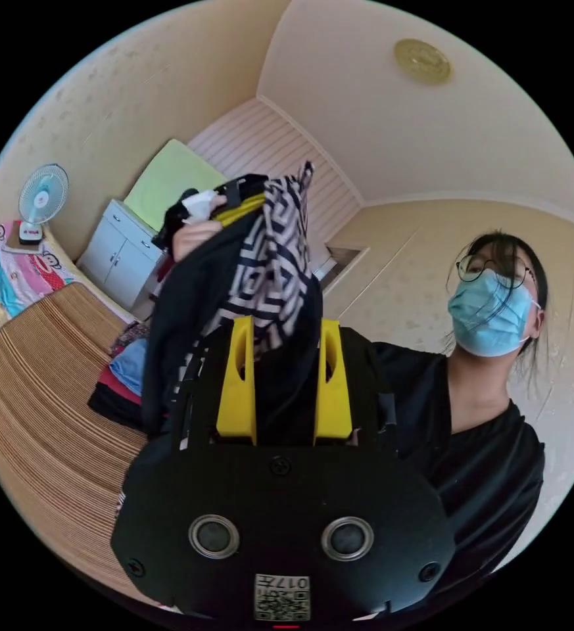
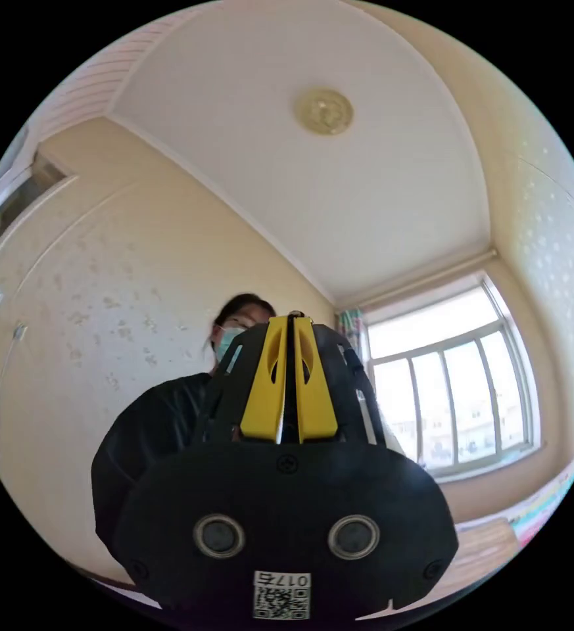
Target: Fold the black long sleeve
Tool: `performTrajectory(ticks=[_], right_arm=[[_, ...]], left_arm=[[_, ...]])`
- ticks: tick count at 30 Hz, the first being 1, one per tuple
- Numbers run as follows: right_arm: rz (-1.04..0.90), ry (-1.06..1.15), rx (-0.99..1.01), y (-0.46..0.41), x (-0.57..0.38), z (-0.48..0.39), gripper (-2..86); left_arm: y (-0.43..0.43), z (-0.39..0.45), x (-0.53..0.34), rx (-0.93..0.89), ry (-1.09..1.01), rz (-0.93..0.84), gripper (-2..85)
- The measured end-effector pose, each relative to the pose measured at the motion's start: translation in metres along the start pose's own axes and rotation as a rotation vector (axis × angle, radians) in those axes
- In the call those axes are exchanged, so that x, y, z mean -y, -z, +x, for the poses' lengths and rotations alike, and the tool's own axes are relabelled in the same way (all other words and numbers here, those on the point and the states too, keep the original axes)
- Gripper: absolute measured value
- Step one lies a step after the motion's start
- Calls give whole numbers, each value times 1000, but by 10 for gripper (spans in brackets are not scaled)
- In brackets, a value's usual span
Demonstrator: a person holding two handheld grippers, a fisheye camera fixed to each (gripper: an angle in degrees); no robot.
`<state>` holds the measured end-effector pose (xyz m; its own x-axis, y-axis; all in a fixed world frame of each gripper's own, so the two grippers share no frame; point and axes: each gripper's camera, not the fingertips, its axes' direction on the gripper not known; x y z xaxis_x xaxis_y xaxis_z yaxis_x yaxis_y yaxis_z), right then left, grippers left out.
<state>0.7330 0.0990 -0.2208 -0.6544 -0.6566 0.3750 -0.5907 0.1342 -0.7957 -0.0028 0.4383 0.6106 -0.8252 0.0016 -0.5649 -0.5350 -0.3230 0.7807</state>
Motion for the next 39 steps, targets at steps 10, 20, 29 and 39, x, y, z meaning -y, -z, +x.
performTrajectory(ticks=[10, 20, 29, 39], right_arm=[[-284, -840, -843, 30, -29, 118, 29], [-490, -1038, -925, 8, -81, 144, 132], [-789, -1344, -674, 10, -158, 215, 90], [-620, -844, -318, 13, -38, 188, 27]], left_arm=[[64, -9, -37, 426, 66, 351, 32], [-14, -44, -35, 853, 119, 181, 17], [-141, -101, -41, 1134, 157, -152, 25], [-116, -41, -84, 866, -85, 175, 112]])
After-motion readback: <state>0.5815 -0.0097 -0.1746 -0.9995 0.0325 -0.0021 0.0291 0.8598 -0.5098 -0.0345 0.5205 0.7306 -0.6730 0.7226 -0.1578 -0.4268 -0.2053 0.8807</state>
